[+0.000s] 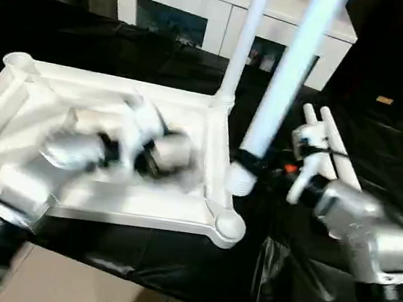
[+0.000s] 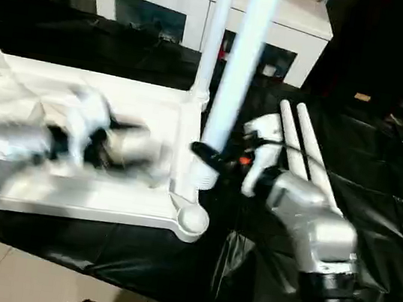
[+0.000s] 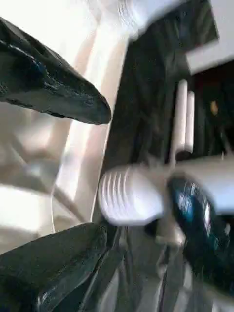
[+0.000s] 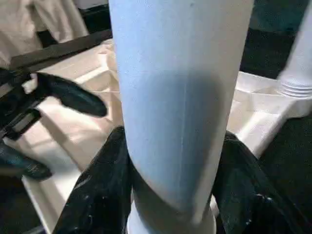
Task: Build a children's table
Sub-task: Move to table, then insert table leg to table base
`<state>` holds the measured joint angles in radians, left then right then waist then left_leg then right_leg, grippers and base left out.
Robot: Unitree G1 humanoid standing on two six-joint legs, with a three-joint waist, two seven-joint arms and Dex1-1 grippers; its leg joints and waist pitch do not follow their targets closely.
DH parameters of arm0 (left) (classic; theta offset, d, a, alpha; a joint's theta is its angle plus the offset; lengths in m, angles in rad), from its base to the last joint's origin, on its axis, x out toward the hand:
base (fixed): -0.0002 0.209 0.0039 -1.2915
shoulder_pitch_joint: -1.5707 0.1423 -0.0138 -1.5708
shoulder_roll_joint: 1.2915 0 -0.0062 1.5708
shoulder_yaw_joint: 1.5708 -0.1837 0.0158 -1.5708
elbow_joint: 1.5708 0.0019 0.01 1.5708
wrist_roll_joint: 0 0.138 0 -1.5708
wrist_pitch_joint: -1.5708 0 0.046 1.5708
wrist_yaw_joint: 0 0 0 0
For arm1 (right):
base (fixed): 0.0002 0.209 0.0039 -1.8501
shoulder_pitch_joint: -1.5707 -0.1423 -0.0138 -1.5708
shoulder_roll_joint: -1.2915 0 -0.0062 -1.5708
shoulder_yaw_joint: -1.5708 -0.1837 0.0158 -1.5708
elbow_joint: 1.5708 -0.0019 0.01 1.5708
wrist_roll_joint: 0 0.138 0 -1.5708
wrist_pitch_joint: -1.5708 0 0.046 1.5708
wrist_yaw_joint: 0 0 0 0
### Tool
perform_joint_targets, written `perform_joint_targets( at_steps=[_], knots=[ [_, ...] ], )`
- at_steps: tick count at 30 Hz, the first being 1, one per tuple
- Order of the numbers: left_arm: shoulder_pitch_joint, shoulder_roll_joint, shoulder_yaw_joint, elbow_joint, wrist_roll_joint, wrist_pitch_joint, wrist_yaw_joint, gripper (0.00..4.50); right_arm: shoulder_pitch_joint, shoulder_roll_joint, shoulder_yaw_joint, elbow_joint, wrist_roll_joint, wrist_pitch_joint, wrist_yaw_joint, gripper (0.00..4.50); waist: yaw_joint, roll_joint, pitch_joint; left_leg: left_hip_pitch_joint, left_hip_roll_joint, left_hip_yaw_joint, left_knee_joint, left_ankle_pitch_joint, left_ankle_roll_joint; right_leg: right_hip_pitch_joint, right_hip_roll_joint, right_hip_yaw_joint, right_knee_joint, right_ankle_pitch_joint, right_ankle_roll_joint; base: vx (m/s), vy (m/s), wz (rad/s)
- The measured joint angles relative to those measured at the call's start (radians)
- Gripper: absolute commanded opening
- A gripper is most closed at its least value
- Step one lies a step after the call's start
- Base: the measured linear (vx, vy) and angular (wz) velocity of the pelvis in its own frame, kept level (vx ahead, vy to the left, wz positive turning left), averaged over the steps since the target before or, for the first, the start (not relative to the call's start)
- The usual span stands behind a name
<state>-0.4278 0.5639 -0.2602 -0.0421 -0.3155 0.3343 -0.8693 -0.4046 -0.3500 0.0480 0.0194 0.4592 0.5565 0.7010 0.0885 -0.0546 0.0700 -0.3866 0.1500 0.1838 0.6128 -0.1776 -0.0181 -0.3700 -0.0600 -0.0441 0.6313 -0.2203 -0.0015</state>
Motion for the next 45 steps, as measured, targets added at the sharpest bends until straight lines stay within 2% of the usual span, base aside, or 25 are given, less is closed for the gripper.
perform_joint_targets(
  at_steps=[1, 5, 6, 9, 10, 11, 14, 16, 17, 20, 21, 23, 29, 34, 39, 45],
  knots=[
    [0.0, 0.01, -0.016, -0.001, 0.019, -0.023, -0.005, 3.3, 0.013, -0.01, 0.006, -0.01, -0.007, -0.004, 0.004, 1.86, -0.001, 0.001, 0.0, 0.001, 0.0, 0.0, -0.001, 0.0, 0.0, 0.0, 0.0, 0.0, 0.0, 0.0, 0.0, 0.0, 0.0, 0.0],
    [0.043, 0.026, -0.071, -0.001, 0.073, -0.06, -0.02, 3.17, 0.05, -0.03, 0.033, -0.017, -0.036, -0.013, 0.013, 1.86, -0.005, 0.004, -0.001, 0.003, 0.0, 0.0, -0.004, 0.001, -0.002, -0.001, 0.0, 0.0, 0.0, 0.0, 0.0, 0.0, 0.0, 0.0],
    [0.061, 0.024, -0.078, -0.001, 0.08, -0.071, -0.021, 2.88, 0.053, -0.027, 0.038, -0.018, -0.039, -0.013, 0.013, 1.86, -0.008, 0.004, 0.0, 0.002, 0.001, 0.001, -0.005, 0.002, -0.003, -0.002, 0.0, 0.0, 0.001, 0.0, 0.0, 0.0, 0.0, 0.0],
    [0.115, 0.031, -0.082, -0.008, 0.09, -0.099, -0.039, 2.69, 0.064, -0.022, 0.037, -0.038, -0.041, -0.021, 0.008, 1.86, -0.011, 0.005, -0.001, 0.003, 0.001, 0.001, -0.007, 0.003, -0.005, -0.004, 0.001, 0.0, 0.001, 0.0, 0.0, 0.0, 0.0, 0.0],
    [0.123, 0.037, -0.085, -0.009, 0.094, -0.103, -0.044, 2.69, 0.067, -0.02, 0.037, -0.044, -0.042, -0.024, 0.006, 1.86, -0.011, 0.005, -0.001, 0.003, 0.002, 0.001, -0.008, 0.003, -0.005, -0.004, 0.001, -0.001, 0.001, 0.0, 0.0, 0.0, 0.0, 0.0],
    [0.132, 0.047, -0.089, -0.013, 0.095, -0.103, -0.053, 2.45, 0.074, -0.018, 0.037, -0.052, -0.042, -0.029, 0.005, 1.86, -0.011, 0.005, -0.001, 0.003, 0.002, 0.001, -0.009, 0.004, -0.006, -0.004, 0.002, -0.001, 0.001, 0.0, 0.0, 0.0, 0.0, 0.0],
    [0.156, 0.059, -0.095, -0.028, 0.096, -0.103, -0.072, 2.22, 0.098, -0.019, 0.038, -0.057, -0.043, -0.037, 0.006, 1.86, -0.005, 0.006, -0.001, 0.003, 0.002, 0.001, -0.009, 0.004, -0.006, -0.004, 0.002, -0.001, 0.001, 0.0, 0.0, 0.0, 0.0, 0.0],
    [0.159, 0.06, -0.111, -0.028, 0.102, -0.103, -0.081, 2.22, 0.1, -0.02, 0.04, -0.059, -0.043, -0.036, 0.008, 1.86, -0.002, 0.008, -0.001, 0.003, 0.002, 0.002, -0.009, 0.004, -0.006, -0.004, 0.002, 0.0, 0.001, 0.0, -0.001, 0.0, 0.0, 0.0],
    [0.162, 0.059, -0.121, -0.028, 0.107, -0.103, -0.086, 1.96, 0.1, -0.023, 0.04, -0.068, -0.043, -0.036, 0.01, 1.86, -0.003, 0.009, -0.002, 0.003, 0.002, 0.003, -0.009, 0.004, -0.006, -0.004, 0.002, 0.0, 0.001, 0.001, -0.001, 0.0, 0.0, 0.0],
    [0.159, 0.054, -0.143, -0.006, 0.131, -0.122, -0.089, 1.85, 0.099, -0.03, 0.04, -0.093, -0.042, -0.035, 0.019, 1.86, -0.003, 0.015, -0.004, 0.004, 0.002, 0.003, -0.009, 0.004, -0.006, -0.004, 0.002, 0.001, 0.001, 0.001, -0.002, 0.0, 0.0, 0.0],
    [0.153, 0.05, -0.151, 0.017, 0.147, -0.134, -0.09, 1.61, 0.098, -0.034, 0.04, -0.095, -0.042, -0.035, 0.024, 1.86, -0.003, 0.017, -0.005, 0.004, 0.002, 0.003, -0.009, 0.004, -0.006, -0.004, 0.002, 0.001, 0.001, 0.001, -0.002, 0.0, 0.0, 0.0],
    [0.146, 0.05, -0.157, 0.067, 0.18, -0.162, -0.096, 1.5, 0.101, -0.045, 0.04, -0.095, -0.042, -0.034, 0.027, 1.86, -0.004, 0.019, -0.005, 0.004, 0.003, 0.003, -0.009, 0.004, -0.006, -0.004, 0.002, 0.001, 0.001, 0.001, -0.001, 0.0, 0.0, 0.0],
    [0.061, 0.045, -0.195, 0.201, 0.253, -0.259, -0.125, 1.02, 0.129, -0.056, 0.045, -0.128, -0.041, -0.012, 0.03, 1.86, -0.003, 0.026, -0.007, 0.005, 0.003, 0.004, -0.009, 0.004, -0.006, -0.003, 0.002, 0.001, 0.001, 0.002, -0.002, 0.0, 0.0, 0.0],
    [0.032, 0.053, -0.199, 0.235, 0.261, -0.261, -0.188, 0.52, 0.138, -0.076, 0.049, -0.145, -0.038, 0.0, 0.049, 1.86, -0.006, 0.03, -0.007, 0.006, 0.004, 0.005, -0.009, 0.004, -0.006, -0.004, 0.002, 0.0, 0.001, 0.004, -0.002, 0.0, 0.0, 0.0],
    [0.03, 0.073, -0.194, 0.237, 0.26, -0.253, -0.215, 0.12, 0.138, -0.077, 0.049, -0.145, -0.035, 0.002, 0.049, 1.86, -0.017, 0.033, -0.008, 0.007, 0.005, 0.006, -0.01, 0.004, -0.006, -0.004, 0.002, 0.0, 0.001, 0.004, -0.002, 0.0, 0.0, 0.0],
    [0.027, 0.075, -0.185, 0.25, 0.257, -0.262, -0.232, 0.0, 0.121, -0.043, 0.038, -0.144, -0.009, 0.03, 0.038, 1.86, -0.027, 0.033, -0.008, 0.007, 0.005, 0.008, -0.01, 0.004, -0.006, -0.004, 0.002, 0.001, 0.001, 0.004, -0.002, 0.0, 0.0, 0.0]
  ],
)
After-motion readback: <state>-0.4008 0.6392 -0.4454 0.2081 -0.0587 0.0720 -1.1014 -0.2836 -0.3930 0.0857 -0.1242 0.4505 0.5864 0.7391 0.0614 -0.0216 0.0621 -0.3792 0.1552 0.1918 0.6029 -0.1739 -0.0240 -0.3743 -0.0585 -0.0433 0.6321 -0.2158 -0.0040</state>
